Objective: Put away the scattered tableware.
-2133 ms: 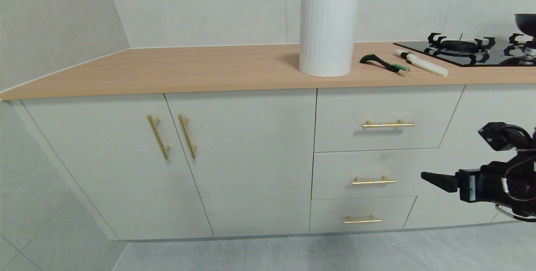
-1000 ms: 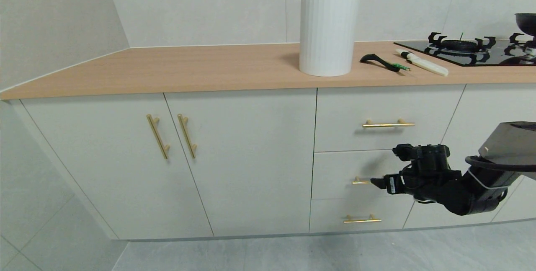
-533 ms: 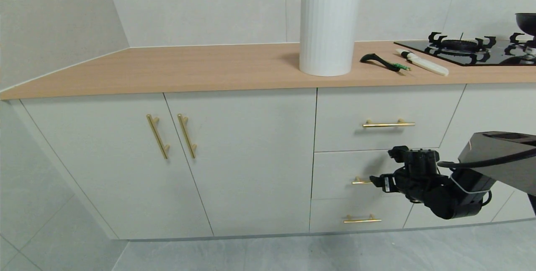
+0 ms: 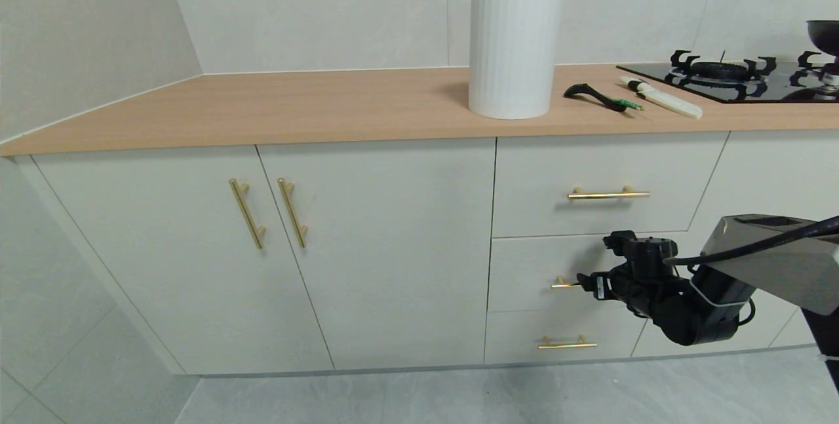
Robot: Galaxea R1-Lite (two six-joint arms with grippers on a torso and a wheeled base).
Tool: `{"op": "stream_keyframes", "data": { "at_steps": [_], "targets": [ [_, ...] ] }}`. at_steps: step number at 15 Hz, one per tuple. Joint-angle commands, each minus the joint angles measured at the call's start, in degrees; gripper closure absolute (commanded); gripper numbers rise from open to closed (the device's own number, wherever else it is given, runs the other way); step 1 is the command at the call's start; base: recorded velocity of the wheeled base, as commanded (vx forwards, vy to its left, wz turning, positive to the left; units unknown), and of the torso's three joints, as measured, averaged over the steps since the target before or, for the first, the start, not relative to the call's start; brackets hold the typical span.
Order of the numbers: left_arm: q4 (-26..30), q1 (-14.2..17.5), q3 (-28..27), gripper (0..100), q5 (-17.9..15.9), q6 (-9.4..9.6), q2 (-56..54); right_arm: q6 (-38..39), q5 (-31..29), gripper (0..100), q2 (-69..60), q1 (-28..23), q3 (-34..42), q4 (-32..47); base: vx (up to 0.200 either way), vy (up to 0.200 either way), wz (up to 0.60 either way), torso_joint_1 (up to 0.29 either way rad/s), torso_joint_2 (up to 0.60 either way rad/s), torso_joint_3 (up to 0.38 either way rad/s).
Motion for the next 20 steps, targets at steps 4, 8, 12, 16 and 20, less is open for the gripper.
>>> {"op": "stream_keyframes", "data": {
  "at_steps": [4, 8, 12, 16, 20],
  "targets": [
    [0.0, 0.0, 0.0, 0, 0.0, -0.01, 0.1, -0.1, -0.5, 0, 2.4, 0.0, -1.2, -0.2, 0.0, 0.0, 0.0, 0.0, 0.0, 0.0],
    [0.0, 0.0, 0.0, 0, 0.0, -0.01, 0.1, -0.3, -0.5, 0, 1.9, 0.1, -0.6, 2.5, 0.0, 0.0, 0.0, 0.0, 0.0, 0.0],
    [0.0, 0.0, 0.0, 0, 0.0, -0.01, 0.1, -0.3, -0.5, 0, 1.6, 0.0, -0.3, 2.7, 0.0, 0.0, 0.0, 0.0, 0.0, 0.0],
    [0.0, 0.0, 0.0, 0, 0.0, -0.01, 0.1, -0.4, -0.5, 0, -0.9, 0.4, 1.8, 4.2, 0.0, 0.0, 0.0, 0.0, 0.0, 0.0],
    [0.0, 0.0, 0.0, 0, 0.0, -0.01, 0.1, -0.4, 4.6, 0, -16.4, 0.5, 6.3, 22.6, 0.0, 0.0, 0.0, 0.0, 0.0, 0.0]
  ]
}}
